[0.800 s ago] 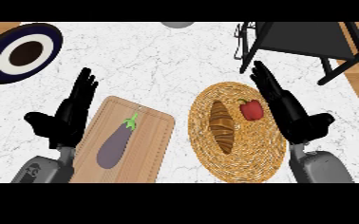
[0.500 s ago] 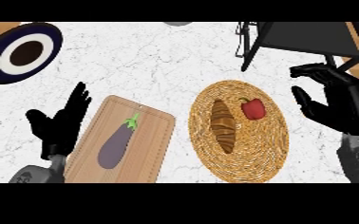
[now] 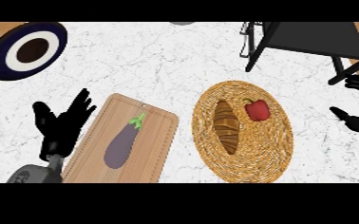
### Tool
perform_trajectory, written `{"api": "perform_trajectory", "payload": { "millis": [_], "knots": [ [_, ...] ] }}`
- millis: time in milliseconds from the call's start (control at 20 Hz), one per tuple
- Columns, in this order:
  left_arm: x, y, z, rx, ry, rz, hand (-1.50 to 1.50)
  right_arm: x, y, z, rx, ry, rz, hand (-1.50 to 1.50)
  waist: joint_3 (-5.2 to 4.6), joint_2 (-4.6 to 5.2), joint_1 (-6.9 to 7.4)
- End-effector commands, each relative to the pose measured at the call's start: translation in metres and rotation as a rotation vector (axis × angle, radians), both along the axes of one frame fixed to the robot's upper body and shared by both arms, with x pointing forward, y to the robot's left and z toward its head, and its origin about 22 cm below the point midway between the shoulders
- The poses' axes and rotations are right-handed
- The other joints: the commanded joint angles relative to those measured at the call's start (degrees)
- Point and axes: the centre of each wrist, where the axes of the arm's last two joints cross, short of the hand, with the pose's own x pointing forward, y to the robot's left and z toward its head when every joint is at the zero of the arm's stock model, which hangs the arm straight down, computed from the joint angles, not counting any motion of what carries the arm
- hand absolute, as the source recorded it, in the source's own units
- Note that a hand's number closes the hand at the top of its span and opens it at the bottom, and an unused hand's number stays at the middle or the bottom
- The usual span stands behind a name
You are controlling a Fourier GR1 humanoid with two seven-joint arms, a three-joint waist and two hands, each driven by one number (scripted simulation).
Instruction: Pick the bell pepper from the placemat and place it in the tiered shelf
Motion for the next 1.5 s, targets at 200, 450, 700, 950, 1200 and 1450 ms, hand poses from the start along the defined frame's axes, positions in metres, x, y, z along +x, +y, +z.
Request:
{"api": "perform_trajectory", "payload": {
  "millis": [200,450,700,950,1200,1450],
  "knots": [
    [-0.015,0.022,-0.014,-0.010,0.101,0.004,0.00,-0.010,-0.018,0.033,-0.083,0.074,0.280,-1.50,-0.40,-0.34,-0.33],
    [-0.014,-0.001,-0.012,-0.004,0.080,0.002,0.00,-0.006,0.003,0.056,-0.205,0.160,0.361,-1.50,-0.39,-0.41,-0.33],
    [-0.009,0.011,-0.010,-0.003,0.090,0.027,0.00,-0.007,0.055,0.094,-0.297,0.246,0.317,-1.50,-0.49,-0.54,-0.98],
    [0.002,0.004,-0.010,-0.013,0.090,0.009,0.00,0.008,0.112,0.110,-0.314,0.277,0.181,-1.50,-0.47,-0.27,-0.35],
    [-0.009,0.010,-0.020,-0.004,0.084,0.016,0.00,0.017,0.142,0.123,-0.424,0.348,0.102,-1.50,-0.44,-0.22,0.14],
    [-0.003,0.002,0.000,0.001,0.094,0.025,0.00,0.010,0.181,0.096,-0.477,0.419,0.111,-1.50,-0.37,-0.30,0.08]
  ]
}}
